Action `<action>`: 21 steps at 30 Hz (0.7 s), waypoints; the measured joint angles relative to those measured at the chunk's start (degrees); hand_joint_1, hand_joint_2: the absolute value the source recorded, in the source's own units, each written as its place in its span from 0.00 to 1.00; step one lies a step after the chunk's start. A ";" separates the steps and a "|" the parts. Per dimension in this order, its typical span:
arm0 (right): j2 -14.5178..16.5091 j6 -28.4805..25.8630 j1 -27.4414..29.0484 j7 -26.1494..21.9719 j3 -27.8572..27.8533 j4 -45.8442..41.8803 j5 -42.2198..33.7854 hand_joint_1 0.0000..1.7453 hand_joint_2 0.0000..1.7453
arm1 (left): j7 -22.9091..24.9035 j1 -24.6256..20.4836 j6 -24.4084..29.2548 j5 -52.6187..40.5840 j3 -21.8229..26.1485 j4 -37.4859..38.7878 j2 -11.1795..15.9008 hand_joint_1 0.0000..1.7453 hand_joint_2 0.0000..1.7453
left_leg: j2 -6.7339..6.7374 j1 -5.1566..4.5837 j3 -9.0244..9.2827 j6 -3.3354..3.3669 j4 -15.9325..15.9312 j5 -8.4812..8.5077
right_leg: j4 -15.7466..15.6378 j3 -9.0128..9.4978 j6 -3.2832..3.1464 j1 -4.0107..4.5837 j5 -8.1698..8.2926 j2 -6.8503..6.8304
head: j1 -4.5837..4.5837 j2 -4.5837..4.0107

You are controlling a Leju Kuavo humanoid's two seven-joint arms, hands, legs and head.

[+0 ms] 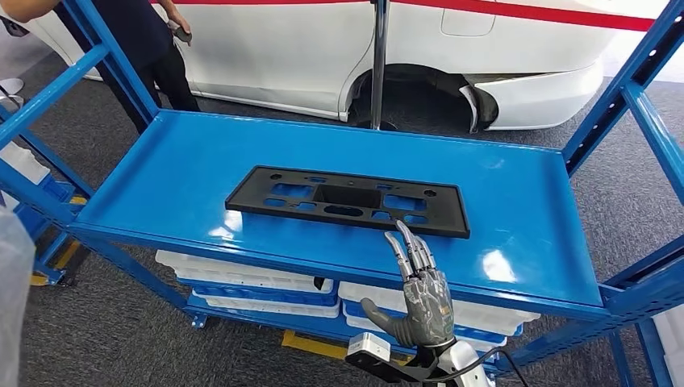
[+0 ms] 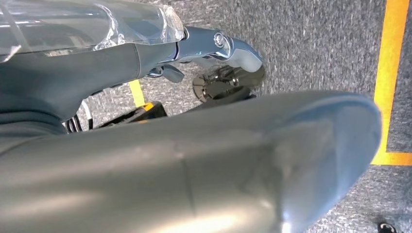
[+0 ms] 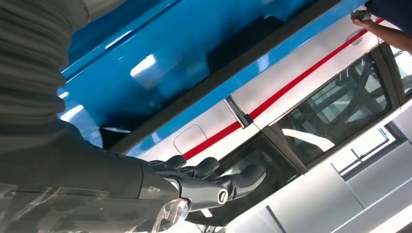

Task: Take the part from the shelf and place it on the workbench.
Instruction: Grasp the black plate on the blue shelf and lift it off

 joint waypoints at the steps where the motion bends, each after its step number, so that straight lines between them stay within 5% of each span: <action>1: 0.13 -0.07 -0.02 0.06 0.01 0.20 -0.11 0.00 1.00 | -0.01 -0.01 0.00 0.03 0.00 0.00 0.02 0.00 0.00 | 0.01 0.14 -0.72 -0.36 1.76 -1.16 | -0.06 -0.01 -0.24 -0.14 0.09 -0.03 | -0.05 0.00; 4: 0.45 -0.28 0.00 0.17 0.05 0.79 -0.18 0.00 1.00 | -0.02 0.06 0.00 0.05 0.00 0.00 0.05 0.00 0.00 | 0.04 0.71 -5.69 -1.53 13.13 -6.78 | -0.08 -0.21 -0.54 -0.27 0.18 -0.10 | -0.20 0.00; 6: 0.54 -0.35 0.04 0.21 0.07 1.24 -0.20 0.00 1.00 | -0.02 0.19 0.00 0.05 -0.01 0.00 0.05 0.00 0.00 | 0.04 0.99 -7.39 -1.81 16.93 -7.63 | -0.07 -0.27 -0.54 -0.28 0.19 -0.10 | -0.20 0.00; 7: 0.58 -0.36 0.05 0.21 0.07 1.43 -0.20 0.00 1.00 | -0.02 0.21 0.00 0.06 -0.02 0.00 0.05 0.00 0.00 | 0.04 1.06 -6.56 -1.79 15.26 -6.42 | -0.07 -0.23 -0.53 -0.29 0.19 -0.08 | -0.20 0.00; 11: 0.84 -0.83 0.00 0.56 0.09 2.09 -0.15 0.00 1.00 | -0.05 0.04 0.02 0.08 0.00 0.00 0.07 0.00 0.00 | 0.01 0.70 0.72 -0.91 0.08 -0.44 | -0.10 -0.10 -0.04 -0.20 0.20 0.03 | -0.20 0.00; 16: 0.96 -1.30 0.14 0.34 -0.09 3.16 -0.26 0.00 1.00 | -0.07 0.26 -0.01 0.12 0.00 0.01 0.11 0.00 0.00 | 0.03 0.50 1.42 0.75 -1.79 0.34 | 1.03 -0.72 1.43 -0.26 -0.87 0.02 | -0.12 0.00; 19: 1.23 -1.35 0.68 -1.25 -0.89 4.02 0.68 0.00 1.00 | -0.07 0.24 -0.29 0.14 0.02 0.01 0.17 0.00 0.00 | 0.12 0.43 1.53 1.49 -2.10 0.61 | 11.53 -5.34 1.46 -0.13 -6.40 0.01 | 0.00 0.00; 21: 1.76 -1.35 1.45 -2.27 -1.76 4.61 2.33 0.00 1.00 | -0.07 0.35 -0.56 0.24 0.01 0.00 0.14 0.00 0.00 | 0.10 0.31 1.53 1.57 -2.05 0.57 | 16.53 -7.75 1.50 -0.07 -7.64 0.01 | 0.01 0.00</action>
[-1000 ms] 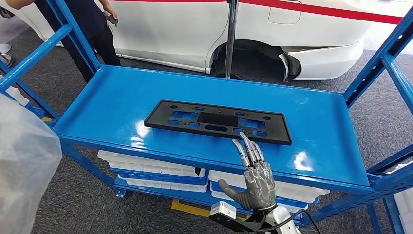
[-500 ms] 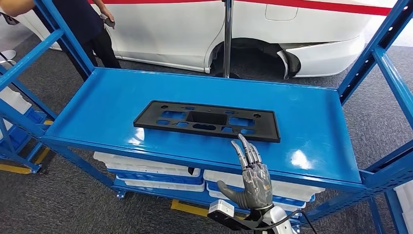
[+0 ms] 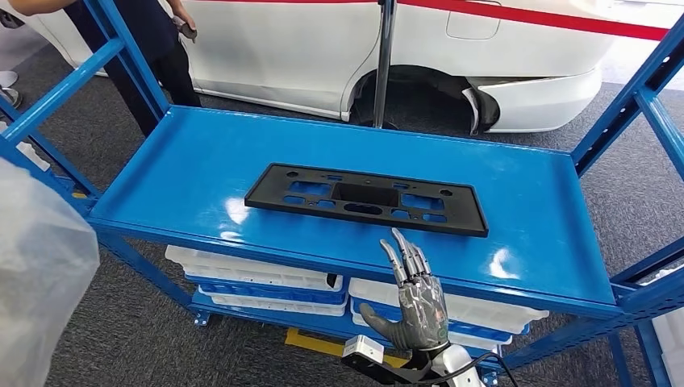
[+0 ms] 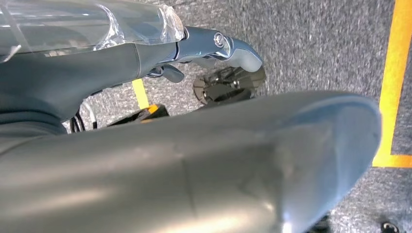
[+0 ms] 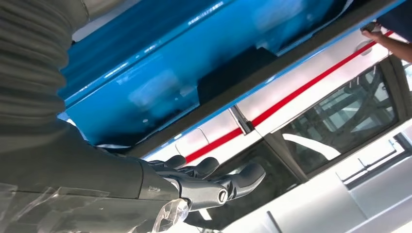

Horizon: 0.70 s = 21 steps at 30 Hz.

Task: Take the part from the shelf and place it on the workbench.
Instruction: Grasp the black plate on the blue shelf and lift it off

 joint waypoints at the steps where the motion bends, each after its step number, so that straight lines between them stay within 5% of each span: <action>1: 0.33 0.00 0.35 -0.35 -0.55 0.25 1.03 0.00 1.00 | 0.00 0.06 -0.07 0.11 -0.01 0.00 0.00 0.00 0.00 | -0.04 0.01 0.02 -0.02 0.06 -0.03 | -0.82 0.34 0.01 0.00 1.08 -0.01 | 0.01 0.00; 4: 1.31 0.00 0.88 -0.68 -2.44 0.97 3.73 0.00 1.00 | 0.00 0.10 -0.14 0.45 0.00 0.01 0.01 0.00 0.00 | -0.13 0.00 -0.04 -0.58 0.78 -0.54 | -12.11 5.57 0.02 -0.11 6.55 -0.08 | 0.04 0.00; 6: 1.93 -0.01 1.18 -0.55 -3.52 1.54 4.59 0.00 1.00 | 0.03 0.09 -0.15 0.57 0.00 0.01 0.01 0.00 0.00 | -0.14 -0.23 -0.34 -1.10 1.32 -0.88 | -15.95 7.23 -0.29 -0.06 7.60 0.01 | 0.04 0.00; 10: 2.63 -0.02 1.92 -0.18 -5.46 2.56 5.39 0.00 1.00 | 0.09 0.32 -0.18 0.70 -0.01 0.02 0.07 0.00 0.00 | -0.11 0.06 -1.03 -2.00 2.80 -1.95 | -16.19 7.10 -1.49 0.00 7.85 0.11 | -0.01 0.00; 13: 3.03 -0.02 2.19 -0.38 -6.88 3.09 5.80 0.00 1.00 | 0.09 0.44 -0.28 0.72 -0.01 0.01 0.09 0.00 0.00 | -0.06 0.48 -5.48 -3.10 12.84 -7.14 | -16.25 7.03 -1.95 -0.18 7.95 0.05 | -0.15 0.00; 15: 3.15 -0.02 2.48 -0.60 -7.66 3.45 5.88 0.00 1.00 | 0.12 0.63 -0.37 0.70 -0.01 0.02 0.09 0.00 0.00 | -0.06 0.70 -8.22 -3.39 18.61 -8.88 | -16.24 7.00 -1.98 -0.17 7.95 0.03 | -0.16 0.00; 17: 3.33 -0.02 2.66 -0.74 -8.35 3.75 5.98 0.00 1.00 | 0.16 0.73 -0.46 0.63 -0.01 0.01 0.09 0.00 0.00 | -0.06 0.75 -6.93 -3.24 15.79 -6.50 | -16.24 7.11 -1.97 -0.18 7.95 0.09 | -0.18 0.00; 19: 3.67 -0.02 2.66 -0.87 -8.99 3.87 6.27 0.00 1.00 | 0.18 0.58 -0.52 0.56 -0.01 0.02 0.10 0.00 0.00 | -0.07 0.62 -2.76 -2.71 7.05 -2.67 | -16.25 7.24 -1.86 -0.12 7.95 0.16 | -0.19 0.00; 21: 3.99 -0.02 2.65 -0.94 -9.51 3.92 6.50 0.00 1.00 | 0.20 0.42 -0.63 0.56 -0.01 0.01 0.11 0.00 0.00 | -0.09 0.23 -0.48 -2.16 1.87 -1.10 | -16.29 7.21 -1.40 -0.04 8.00 0.18 | -0.16 0.00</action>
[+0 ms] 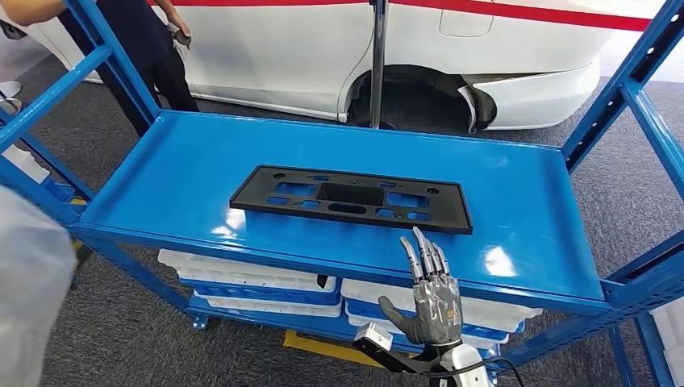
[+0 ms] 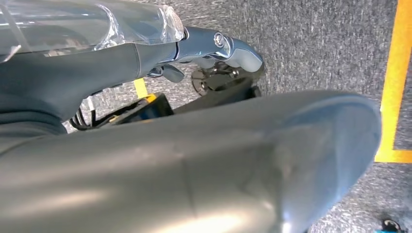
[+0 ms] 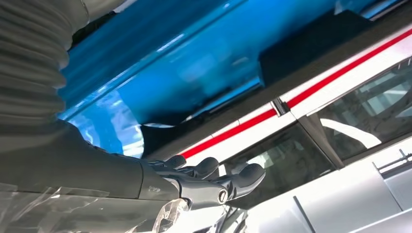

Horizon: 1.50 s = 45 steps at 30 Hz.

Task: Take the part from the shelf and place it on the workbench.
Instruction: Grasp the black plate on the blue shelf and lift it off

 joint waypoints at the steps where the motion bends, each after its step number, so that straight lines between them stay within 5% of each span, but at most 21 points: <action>1: 0.11 0.00 0.00 -0.01 -0.18 0.04 0.04 0.00 1.00 | 0.02 -0.01 -0.07 0.01 0.00 -0.01 0.00 0.00 0.00 | -0.01 -0.24 0.08 0.22 -0.47 -0.10 | -0.09 -0.03 0.34 0.00 0.06 -0.01 | 0.01 0.00; 5: 0.39 0.00 0.00 -0.01 -0.98 0.27 0.10 0.00 1.00 | 0.07 0.05 -0.20 0.01 0.01 -0.01 0.02 0.00 0.00 | 0.04 -0.04 0.25 1.53 -1.45 0.87 | 1.65 -0.81 1.51 -0.06 -1.45 -0.07 | 0.07 0.00; 8: 0.55 0.00 0.12 -0.23 -1.66 0.80 0.10 0.00 1.00 | 0.08 0.01 -0.32 -0.01 0.01 -0.01 0.04 0.00 0.00 | 0.14 -0.20 0.27 2.14 -1.64 1.12 | 11.66 -5.20 1.52 0.12 -6.77 -0.11 | 0.19 0.00; 10: 0.73 0.00 0.23 -0.81 -2.09 1.18 0.10 0.00 1.00 | 0.19 0.06 -0.49 -0.04 0.00 -0.01 0.01 0.00 0.00 | 0.13 -0.36 0.28 2.20 -1.59 1.10 | 14.79 -6.47 1.44 0.19 -7.15 -0.11 | 0.19 0.00; 13: 1.09 0.00 -0.02 -1.97 -2.54 1.36 0.13 0.00 1.00 | 0.52 -0.01 -0.70 -0.11 0.00 -0.01 0.02 0.00 0.00 | 0.02 -0.42 0.35 1.92 -1.30 0.88 | 5.68 -1.93 1.24 0.17 -2.19 -0.16 | 0.20 0.00; 15: 1.61 -0.01 -0.37 -2.48 -2.67 1.35 0.51 0.00 1.00 | 0.80 -0.16 -0.82 -0.16 0.00 -0.01 0.02 0.00 0.00 | 0.01 -0.63 0.04 1.47 -0.76 0.60 | 0.70 0.27 0.85 0.23 -0.58 -0.10 | 0.19 0.00; 19: 2.39 -0.01 -0.88 -2.04 -2.76 1.36 2.43 0.00 1.00 | 1.13 -0.38 -0.95 -0.58 -0.01 -0.01 0.03 0.00 0.00 | 0.04 -0.50 -0.56 0.69 0.13 0.05 | -0.05 0.25 -0.16 0.39 -0.31 -0.04 | 0.16 0.00; 21: 2.49 0.00 -1.48 -1.03 -2.60 1.38 3.33 0.00 1.00 | 1.24 -0.54 -1.16 -0.90 -0.02 -0.01 0.02 0.00 0.00 | 0.05 -0.15 -2.60 -0.09 4.71 -2.60 | -0.15 0.22 -0.59 0.15 -0.16 -0.10 | 0.05 0.00; 23: 2.51 0.00 -2.00 -0.12 -2.27 1.61 3.75 0.00 1.00 | 1.46 -0.68 -1.43 -1.05 -0.03 -0.01 0.00 0.00 0.00 | 0.07 0.21 -6.31 -0.83 12.85 -6.21 | -0.14 0.12 -0.77 0.12 -0.13 -0.15 | -0.05 0.00; 25: 2.51 0.00 -2.32 0.47 -1.89 2.08 3.80 0.00 1.00 | 1.75 -0.70 -1.57 -1.10 -0.07 -0.01 0.00 0.00 0.00 | 0.07 0.41 -8.37 -1.04 17.02 -7.04 | -0.13 0.10 -0.78 0.13 -0.13 -0.16 | -0.05 0.00; 26: 2.51 0.00 -2.52 0.66 -1.70 2.32 3.79 0.00 1.00 | 1.86 -0.72 -1.62 -1.13 -0.11 -0.01 0.00 0.00 0.00 | 0.07 0.44 -7.80 -0.97 15.66 -5.84 | -0.13 0.15 -0.77 0.13 -0.14 -0.13 | -0.06 0.00; 28: 2.53 0.00 -3.19 0.87 -1.33 2.69 3.76 0.00 1.00 | 1.96 -0.91 -1.73 -1.22 -0.18 -0.01 0.01 0.00 0.00 | 0.06 0.36 -4.04 -0.46 7.39 -1.76 | -0.15 0.30 -0.73 0.11 -0.14 -0.06 | -0.07 0.00; 30: 2.56 0.00 -3.92 0.95 -1.03 3.08 3.73 0.00 1.00 | 2.04 -1.22 -1.82 -1.38 -0.24 -0.01 0.01 0.00 0.00 | 0.04 -0.03 -1.01 0.13 0.66 0.50 | -0.16 0.25 -0.41 0.24 -0.11 -0.02 | -0.07 0.00; 35: 2.62 0.00 -4.65 1.04 -0.63 3.92 3.68 0.00 1.00 | 2.22 -1.39 -1.88 -1.79 -0.35 -0.01 0.00 0.00 0.00 | 0.00 -0.25 -0.21 1.51 -1.44 1.23 | 0.72 -0.31 1.07 0.24 -0.98 -0.09 | -0.03 0.00; 38: 2.61 0.00 -5.08 1.07 -0.61 4.46 3.58 0.00 1.00 | 2.27 -1.59 -2.06 -1.87 -0.44 -0.01 -0.05 0.00 0.00 | 0.13 -0.17 0.01 2.11 -1.83 1.57 | 10.42 -4.65 1.17 0.30 -6.13 -0.12 | 0.07 0.00; 40: 2.61 0.00 -5.11 1.16 -0.61 4.91 3.99 0.00 1.00 | 2.38 -1.60 -2.28 -1.81 -0.62 -0.01 -0.15 0.00 0.00 | 0.12 -0.27 0.02 2.18 -1.76 1.53 | 15.84 -7.24 1.26 0.30 -7.58 -0.12 | 0.08 0.00; 42: 2.62 0.00 -5.23 1.33 -0.61 5.23 5.20 0.00 1.00 | 2.50 -1.61 -2.41 -1.77 -0.77 -0.01 -0.17 0.00 0.00 | 0.04 -0.19 0.08 2.12 -1.58 1.42 | 12.64 -5.82 1.35 0.24 -4.82 -0.15 | 0.08 0.00; 45: 2.63 0.03 -6.08 2.92 -0.35 5.73 8.35 0.00 1.00 | 2.79 -1.76 -2.62 -1.89 -0.87 -0.01 -0.17 0.00 0.00 | -0.08 -0.32 -0.19 1.44 -0.76 0.88 | 1.68 -0.72 1.26 0.14 -0.24 -0.13 | 0.13 0.00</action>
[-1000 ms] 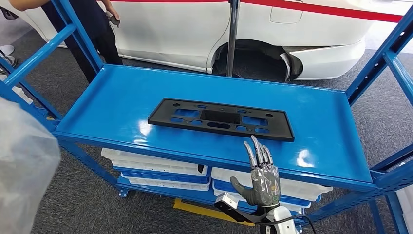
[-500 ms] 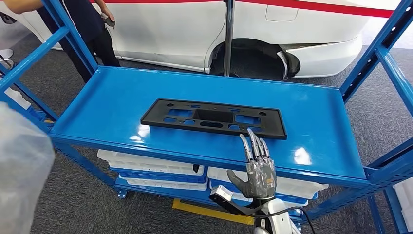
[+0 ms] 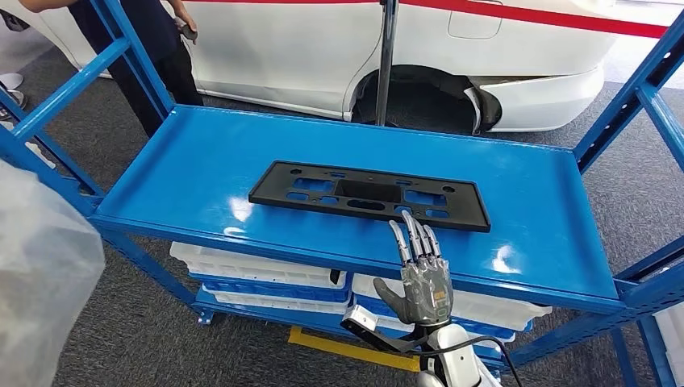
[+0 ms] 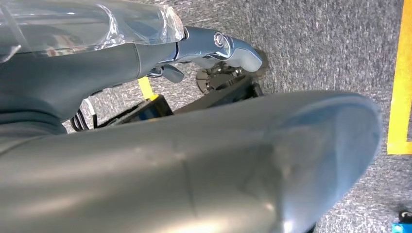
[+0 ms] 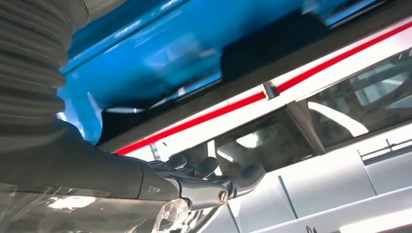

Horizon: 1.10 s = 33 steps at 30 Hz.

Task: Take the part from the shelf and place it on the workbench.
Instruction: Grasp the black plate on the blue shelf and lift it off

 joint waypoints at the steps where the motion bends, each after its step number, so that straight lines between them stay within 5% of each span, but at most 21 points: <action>1: -0.06 0.11 -0.47 1.02 0.36 0.26 1.05 0.00 1.00 | 0.13 -0.06 -0.11 -0.08 -0.06 0.00 0.00 0.00 0.00 | -0.01 -0.12 -0.16 -0.25 0.20 -0.13 | -1.42 0.57 -0.22 0.05 0.27 0.06 | -0.01 0.00; 5: -0.69 1.39 -2.46 4.64 2.63 1.08 3.69 0.00 1.00 | 0.32 -0.26 -0.44 -0.22 -0.36 0.00 0.01 0.00 0.00 | 0.04 0.15 -0.89 -1.13 1.60 -1.08 | -1.72 0.39 -1.48 0.07 0.47 0.18 | -0.11 0.00; 9: -1.60 3.10 -4.11 6.18 4.70 1.34 5.43 0.00 1.00 | 0.34 -0.32 -0.96 -0.25 -0.48 0.00 -0.01 0.00 0.00 | 0.09 0.74 -7.08 -2.41 15.33 -7.69 | -1.76 0.29 -1.94 -0.10 0.57 0.03 | -0.32 0.00; 11: -2.38 4.69 -4.77 6.96 5.86 1.43 6.73 0.00 1.00 | 0.40 -0.28 -1.19 -0.27 -0.54 0.00 -0.01 0.00 0.00 | 0.09 0.89 -8.27 -2.51 17.68 -7.61 | -1.75 0.30 -1.94 -0.09 0.56 0.04 | -0.33 0.00; 14: -3.48 7.41 -6.25 7.59 7.44 1.31 8.76 0.00 1.00 | 0.46 -0.52 -1.33 -0.30 -0.65 0.00 0.00 0.00 0.00 | 0.08 0.82 -3.09 -1.93 6.58 -2.05 | -1.76 0.52 -1.82 -0.04 0.53 0.21 | -0.33 0.00; 16: -4.15 9.11 -7.35 7.75 8.38 1.09 10.02 0.00 1.00 | 0.46 -0.80 -1.41 -0.32 -0.73 0.00 0.00 0.00 0.00 | 0.05 0.46 -0.71 -1.40 1.08 -0.31 | -1.78 0.46 -1.38 0.07 0.54 0.28 | -0.32 0.00; 19: -5.00 11.01 -8.39 7.74 9.71 0.78 11.90 0.00 1.00 | 0.46 -0.90 -1.69 -0.36 -0.83 0.00 0.00 0.00 0.00 | 0.03 0.20 -0.57 -0.68 0.18 -0.07 | -2.00 0.41 -0.37 -0.04 0.59 0.27 | -0.33 0.00; 21: -5.55 11.93 -8.91 7.57 10.53 0.58 13.08 0.00 1.00 | 0.45 -0.96 -1.84 -0.49 -0.84 0.00 0.00 0.00 0.00 | 0.07 0.39 -0.27 0.07 -0.40 0.39 | -0.15 -0.34 0.06 -0.04 -0.85 0.16 | -0.28 0.00; 24: -6.34 13.71 -9.60 7.24 11.95 0.41 14.81 0.00 1.00 | 0.46 -1.03 -2.05 -0.74 -0.89 0.00 -0.06 0.00 0.00 | 0.18 0.30 -0.14 0.68 -0.64 0.57 | 10.68 -5.23 0.18 0.04 -6.28 0.08 | -0.16 0.00; 26: -6.77 14.63 -9.74 7.04 12.89 0.38 15.49 0.00 1.00 | 0.46 -1.01 -2.13 -0.86 -0.97 0.00 -0.09 0.00 0.00 | 0.14 0.24 -0.11 0.74 -0.58 0.52 | 14.66 -7.19 0.27 0.04 -6.88 0.07 | -0.15 0.00; 27: -6.96 14.90 -9.83 6.95 13.30 0.37 15.63 0.00 1.00 | 0.46 -1.00 -2.15 -0.90 -1.03 0.00 -0.09 0.00 0.00 | 0.09 0.29 -0.06 0.70 -0.53 0.48 | 13.10 -6.52 0.30 0.01 -5.47 0.05 | -0.15 0.00; 30: -7.41 15.17 -10.45 6.86 14.19 0.27 15.72 0.00 1.00 | 0.46 -1.05 -2.17 -0.96 -1.28 0.00 -0.10 0.00 0.00 | -0.02 0.23 -0.06 0.15 0.03 0.00 | 1.56 -1.14 0.26 -0.13 -0.17 -0.02 | -0.07 0.00; 33: -7.63 15.22 -10.74 6.80 14.95 0.19 15.73 0.00 1.00 | 0.46 -1.13 -2.18 -0.90 -1.42 0.00 -0.09 0.00 0.00 | -0.01 -0.04 -0.43 -0.52 0.44 -0.22 | -1.54 -0.04 -0.48 0.09 0.59 0.17 | -0.06 0.00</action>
